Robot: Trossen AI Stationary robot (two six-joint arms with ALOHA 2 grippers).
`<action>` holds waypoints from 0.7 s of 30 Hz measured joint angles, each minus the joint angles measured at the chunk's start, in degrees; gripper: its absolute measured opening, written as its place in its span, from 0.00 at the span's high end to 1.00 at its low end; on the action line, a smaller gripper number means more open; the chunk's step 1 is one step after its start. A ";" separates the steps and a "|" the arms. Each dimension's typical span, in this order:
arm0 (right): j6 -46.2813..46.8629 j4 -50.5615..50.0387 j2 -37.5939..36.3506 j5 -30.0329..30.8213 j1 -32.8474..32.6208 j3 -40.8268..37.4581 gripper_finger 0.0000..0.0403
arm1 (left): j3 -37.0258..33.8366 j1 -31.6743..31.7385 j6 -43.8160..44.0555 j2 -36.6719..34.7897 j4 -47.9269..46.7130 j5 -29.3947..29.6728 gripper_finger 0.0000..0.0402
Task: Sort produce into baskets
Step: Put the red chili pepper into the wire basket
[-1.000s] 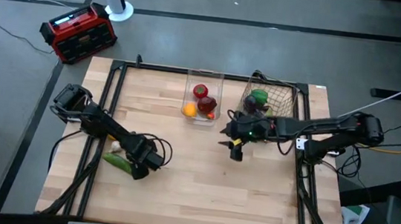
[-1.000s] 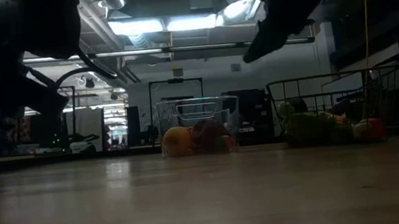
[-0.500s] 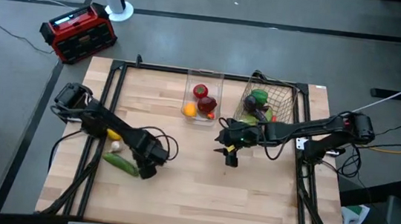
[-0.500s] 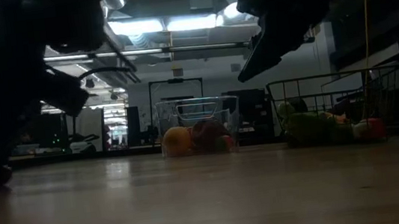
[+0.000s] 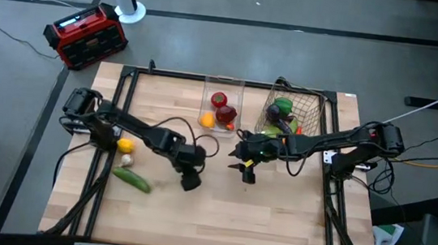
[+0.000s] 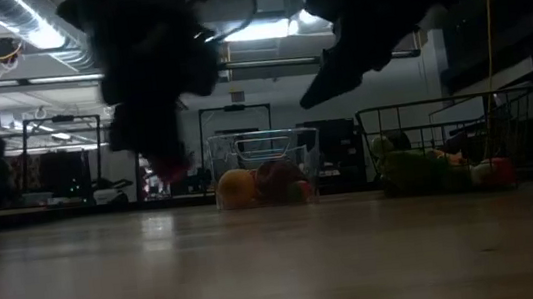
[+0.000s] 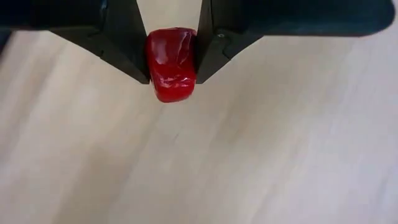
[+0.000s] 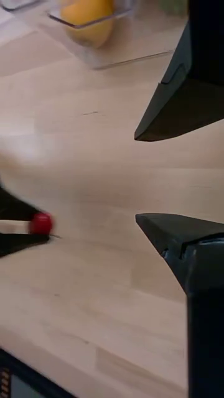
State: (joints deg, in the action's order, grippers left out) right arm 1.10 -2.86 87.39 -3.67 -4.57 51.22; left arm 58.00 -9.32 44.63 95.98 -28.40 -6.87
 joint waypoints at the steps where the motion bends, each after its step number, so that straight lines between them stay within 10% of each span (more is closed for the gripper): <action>1: -0.17 0.58 0.00 0.01 -0.04 0.00 0.51 | 0.11 0.51 -0.41 0.00 2.56 -0.02 0.72; 10: -6.57 4.91 0.00 4.06 -4.87 0.00 0.51 | 0.27 4.36 -4.13 0.00 20.78 -0.95 0.71; 21: -12.09 7.03 0.00 28.75 -14.33 0.00 0.51 | 0.28 6.70 -4.07 0.00 31.17 -3.30 0.71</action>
State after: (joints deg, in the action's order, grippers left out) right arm -10.99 4.18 87.39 25.08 -18.90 51.22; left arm 58.28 -2.62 40.56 95.98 2.76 -10.17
